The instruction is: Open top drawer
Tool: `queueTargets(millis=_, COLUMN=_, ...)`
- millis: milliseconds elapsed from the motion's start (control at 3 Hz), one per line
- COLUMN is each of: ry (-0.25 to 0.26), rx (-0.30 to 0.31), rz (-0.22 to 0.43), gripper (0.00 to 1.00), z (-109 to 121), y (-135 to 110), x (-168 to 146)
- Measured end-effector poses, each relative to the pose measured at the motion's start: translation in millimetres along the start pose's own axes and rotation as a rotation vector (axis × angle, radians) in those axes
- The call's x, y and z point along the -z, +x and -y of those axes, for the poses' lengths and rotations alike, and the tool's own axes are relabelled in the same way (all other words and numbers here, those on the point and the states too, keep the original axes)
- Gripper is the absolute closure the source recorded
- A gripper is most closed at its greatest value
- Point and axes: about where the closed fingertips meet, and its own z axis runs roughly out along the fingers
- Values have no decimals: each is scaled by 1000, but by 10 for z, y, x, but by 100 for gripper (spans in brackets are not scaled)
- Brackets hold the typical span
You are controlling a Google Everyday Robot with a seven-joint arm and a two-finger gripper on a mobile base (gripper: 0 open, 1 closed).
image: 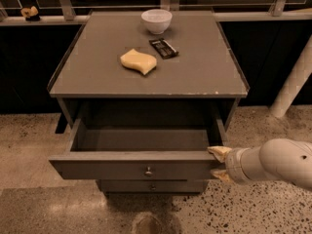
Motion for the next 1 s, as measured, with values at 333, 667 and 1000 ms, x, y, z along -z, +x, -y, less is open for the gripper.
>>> queueTargets(millis=333, ry=0, rx=0, rz=0, gripper=100, z=8, y=-8, x=12)
queueTargets(millis=667, ry=0, rx=3, rz=1, gripper=100, z=-53, y=-18, x=31)
queueTargets(millis=1000, ry=0, rx=3, rz=1, gripper=100, z=-48, y=-23, x=35)
